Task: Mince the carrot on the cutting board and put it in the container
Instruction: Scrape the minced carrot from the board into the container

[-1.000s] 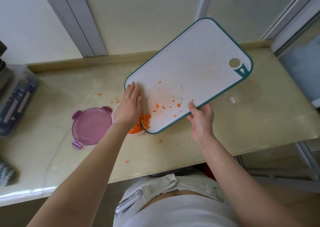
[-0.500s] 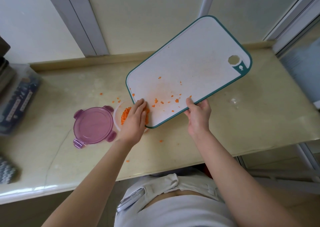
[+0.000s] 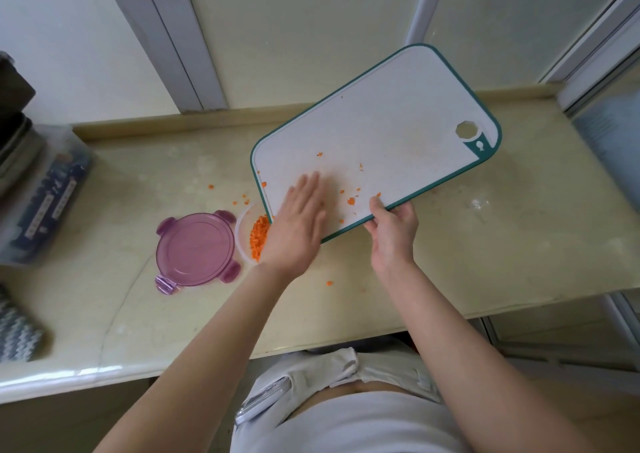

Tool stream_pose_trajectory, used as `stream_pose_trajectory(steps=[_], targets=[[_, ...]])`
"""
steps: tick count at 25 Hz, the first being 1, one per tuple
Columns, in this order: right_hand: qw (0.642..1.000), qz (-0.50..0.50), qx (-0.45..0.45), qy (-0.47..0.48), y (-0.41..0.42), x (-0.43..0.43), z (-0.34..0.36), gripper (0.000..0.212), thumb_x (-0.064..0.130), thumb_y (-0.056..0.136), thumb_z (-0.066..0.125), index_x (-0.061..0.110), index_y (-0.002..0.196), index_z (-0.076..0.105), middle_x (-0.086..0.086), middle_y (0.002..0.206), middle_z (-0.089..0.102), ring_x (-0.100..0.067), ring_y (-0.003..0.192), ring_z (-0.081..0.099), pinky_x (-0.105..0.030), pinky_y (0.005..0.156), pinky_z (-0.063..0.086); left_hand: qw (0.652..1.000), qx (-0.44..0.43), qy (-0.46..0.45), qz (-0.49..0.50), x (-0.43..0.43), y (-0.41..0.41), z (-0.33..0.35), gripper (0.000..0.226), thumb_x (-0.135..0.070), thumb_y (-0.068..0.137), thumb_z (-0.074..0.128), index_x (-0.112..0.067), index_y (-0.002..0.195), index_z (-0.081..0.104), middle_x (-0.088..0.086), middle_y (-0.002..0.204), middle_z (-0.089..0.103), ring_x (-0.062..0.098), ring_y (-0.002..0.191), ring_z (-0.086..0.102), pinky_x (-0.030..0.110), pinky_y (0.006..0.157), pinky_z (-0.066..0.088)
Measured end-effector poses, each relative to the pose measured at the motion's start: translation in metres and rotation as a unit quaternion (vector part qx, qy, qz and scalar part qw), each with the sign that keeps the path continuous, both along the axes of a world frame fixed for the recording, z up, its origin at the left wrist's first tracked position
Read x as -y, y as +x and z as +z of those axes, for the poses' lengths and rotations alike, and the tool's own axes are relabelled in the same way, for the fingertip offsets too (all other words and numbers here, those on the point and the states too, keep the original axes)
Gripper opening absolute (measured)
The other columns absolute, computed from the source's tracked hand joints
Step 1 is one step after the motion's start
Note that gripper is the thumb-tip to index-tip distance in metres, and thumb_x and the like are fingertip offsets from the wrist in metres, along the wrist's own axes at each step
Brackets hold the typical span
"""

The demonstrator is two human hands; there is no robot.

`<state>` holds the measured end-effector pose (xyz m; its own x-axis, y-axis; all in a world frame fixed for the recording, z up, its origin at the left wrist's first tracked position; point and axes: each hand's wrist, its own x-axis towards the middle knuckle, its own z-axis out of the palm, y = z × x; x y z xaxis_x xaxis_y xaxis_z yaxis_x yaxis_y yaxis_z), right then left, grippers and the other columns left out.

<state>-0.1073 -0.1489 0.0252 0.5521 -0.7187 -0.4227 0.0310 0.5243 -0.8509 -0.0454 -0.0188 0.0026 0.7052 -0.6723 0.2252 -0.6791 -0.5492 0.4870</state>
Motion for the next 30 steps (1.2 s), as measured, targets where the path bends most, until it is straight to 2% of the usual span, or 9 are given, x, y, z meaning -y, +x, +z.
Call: stream_pose_trajectory(steps=[3,7,11,16,20,22,24,28,30], targets=[[1.000,-0.007,0.028,-0.007,-0.001,-0.001,0.000,0.020,-0.004,0.092,0.053,0.014,0.100,0.055,0.001,0.090,0.065,-0.010,0.078,0.061,-0.024,0.065,0.050,0.994,0.009,0.031,-0.101,0.035,-0.007,0.011,0.060,-0.043,0.098,0.013,-0.008,0.147,0.016,-0.001,0.153,0.004,0.014,0.143,0.002,0.027,0.117,-0.004],[0.998,-0.024,0.051,-0.001,-0.002,0.002,-0.002,0.023,-0.005,0.092,0.053,0.012,0.106,0.057,-0.003,0.100,0.066,-0.013,0.086,0.063,-0.024,0.064,0.050,0.987,0.063,0.097,-0.113,0.034,-0.010,-0.007,0.068,-0.050,0.096,0.000,-0.009,0.149,0.012,0.004,0.156,0.005,0.016,0.144,0.001,0.031,0.118,0.000],[0.998,-0.042,0.038,0.021,-0.001,0.006,-0.001,0.021,-0.005,0.092,0.054,0.014,0.101,0.054,0.000,0.092,0.064,-0.015,0.088,0.063,-0.033,0.083,0.054,0.988,0.046,0.130,-0.063,0.003,-0.011,-0.027,0.068,-0.051,0.097,0.001,-0.007,0.149,0.009,0.008,0.157,0.007,0.019,0.145,0.003,0.033,0.117,0.004],[0.999,-0.035,-0.009,-0.001,-0.003,0.012,0.000,0.021,-0.002,0.091,0.056,0.019,0.088,0.052,0.004,0.080,0.056,-0.012,0.077,0.055,-0.032,0.082,0.049,0.981,0.018,0.191,0.010,-0.038,-0.002,-0.049,0.075,-0.056,0.092,-0.005,-0.006,0.148,0.003,0.008,0.156,0.004,0.020,0.144,0.000,0.028,0.116,-0.005],[0.999,-0.028,-0.015,-0.003,-0.002,0.015,0.001,0.020,-0.001,0.092,0.057,0.019,0.089,0.053,0.006,0.078,0.057,-0.010,0.075,0.056,-0.030,0.081,0.050,0.967,0.005,0.229,0.112,-0.044,0.005,-0.048,0.080,-0.051,0.090,-0.005,0.001,0.147,0.014,0.018,0.155,0.011,0.030,0.144,0.005,0.039,0.118,0.001],[1.000,-0.026,-0.013,-0.001,-0.003,0.015,0.001,0.020,-0.001,0.092,0.057,0.019,0.090,0.054,0.006,0.078,0.057,-0.010,0.075,0.056,-0.029,0.080,0.051,0.973,0.023,0.198,0.113,-0.036,0.006,-0.036,0.073,-0.044,0.092,0.000,0.000,0.146,0.021,0.017,0.154,0.018,0.030,0.143,0.012,0.040,0.118,0.006],[1.000,-0.019,-0.014,-0.002,-0.005,0.013,-0.001,0.019,-0.001,0.092,0.057,0.018,0.092,0.054,0.005,0.080,0.058,-0.011,0.078,0.058,-0.028,0.079,0.052,0.987,0.026,0.137,0.075,-0.018,0.006,-0.024,0.066,-0.040,0.093,0.006,-0.003,0.146,0.021,0.012,0.154,0.016,0.024,0.144,0.011,0.033,0.116,0.002],[1.000,-0.016,0.010,-0.002,-0.004,0.012,-0.003,0.020,-0.004,0.091,0.055,0.014,0.100,0.055,0.002,0.088,0.064,-0.013,0.085,0.063,-0.033,0.081,0.055,0.994,-0.011,0.094,-0.057,0.010,-0.003,-0.013,0.068,-0.054,0.093,0.002,-0.012,0.147,0.001,0.002,0.156,0.000,0.011,0.142,-0.006,0.019,0.114,-0.011],[1.000,-0.017,0.006,-0.006,-0.004,0.013,-0.002,0.019,-0.004,0.091,0.055,0.014,0.098,0.054,0.002,0.086,0.063,-0.014,0.084,0.063,-0.033,0.082,0.054,0.993,-0.011,0.107,-0.046,0.005,-0.005,-0.023,0.070,-0.057,0.090,-0.003,-0.015,0.146,-0.003,-0.001,0.154,-0.005,0.009,0.142,-0.008,0.016,0.112,-0.012]])
